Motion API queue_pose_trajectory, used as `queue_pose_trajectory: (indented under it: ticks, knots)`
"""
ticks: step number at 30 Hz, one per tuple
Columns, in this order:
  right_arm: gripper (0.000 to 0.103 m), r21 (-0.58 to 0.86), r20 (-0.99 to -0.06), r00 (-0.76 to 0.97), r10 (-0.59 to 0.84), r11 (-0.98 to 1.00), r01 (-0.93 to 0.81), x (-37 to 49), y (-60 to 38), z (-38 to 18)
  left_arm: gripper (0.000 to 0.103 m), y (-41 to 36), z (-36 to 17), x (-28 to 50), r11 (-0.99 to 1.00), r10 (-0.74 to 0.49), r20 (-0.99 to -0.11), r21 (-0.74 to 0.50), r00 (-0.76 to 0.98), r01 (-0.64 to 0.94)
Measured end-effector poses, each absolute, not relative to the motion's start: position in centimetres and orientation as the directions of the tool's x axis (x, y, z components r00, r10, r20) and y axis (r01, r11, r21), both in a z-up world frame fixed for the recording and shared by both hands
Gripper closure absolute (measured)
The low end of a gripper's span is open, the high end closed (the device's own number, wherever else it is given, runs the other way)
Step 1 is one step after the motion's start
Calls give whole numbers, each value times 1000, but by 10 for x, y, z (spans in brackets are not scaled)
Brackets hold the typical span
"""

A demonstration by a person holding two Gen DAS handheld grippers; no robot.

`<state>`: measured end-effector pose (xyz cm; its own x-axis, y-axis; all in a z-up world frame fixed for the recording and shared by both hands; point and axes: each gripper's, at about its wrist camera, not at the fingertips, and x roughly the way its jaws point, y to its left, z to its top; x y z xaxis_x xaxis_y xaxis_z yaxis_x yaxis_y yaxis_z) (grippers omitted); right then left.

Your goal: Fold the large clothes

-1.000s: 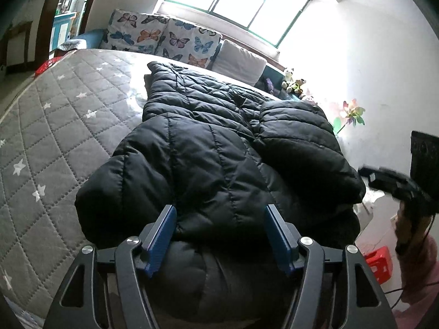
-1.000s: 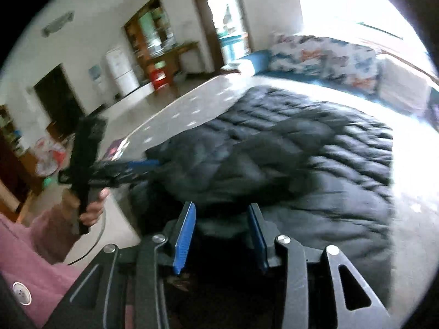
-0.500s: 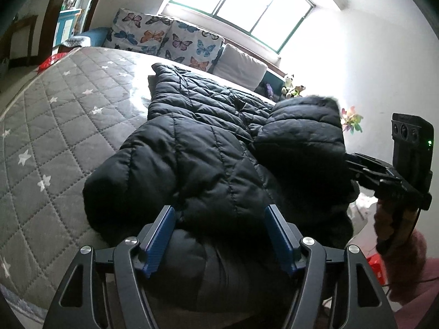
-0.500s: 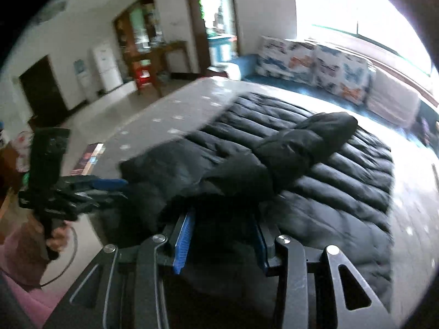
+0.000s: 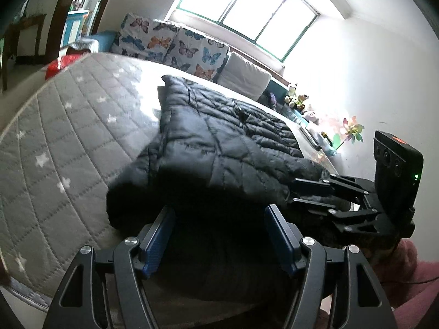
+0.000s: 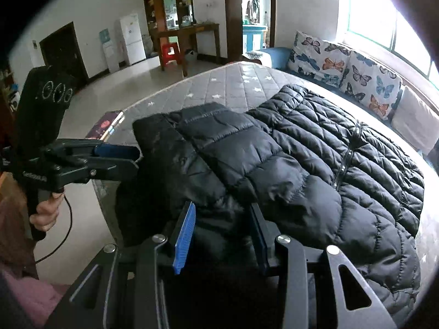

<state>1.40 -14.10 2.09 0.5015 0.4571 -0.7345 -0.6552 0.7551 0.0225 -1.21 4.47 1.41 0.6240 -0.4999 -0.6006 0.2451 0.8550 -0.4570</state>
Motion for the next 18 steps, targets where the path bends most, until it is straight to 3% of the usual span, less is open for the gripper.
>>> queue_pose_trajectory:
  ticks: [5, 9, 12, 18]
  knots:
    - [60, 95, -699, 531, 478, 799, -594, 9, -182, 42, 32, 46, 49, -14, 882, -449, -568, -403, 690, 242]
    - [55, 86, -686, 605, 403, 871, -483, 6, -236, 54, 32, 40, 74, -5, 877, -461, -527, -394, 713, 276]
    - [43, 53, -678, 669, 306, 927, -370, 5, -275, 59, 32, 16, 85, 15, 876, -478, -533, -348, 698, 334]
    - [43, 84, -690, 697, 193, 979, -188, 12, -347, 46, 32, -37, 71, 69, 868, -491, -603, -278, 629, 411]
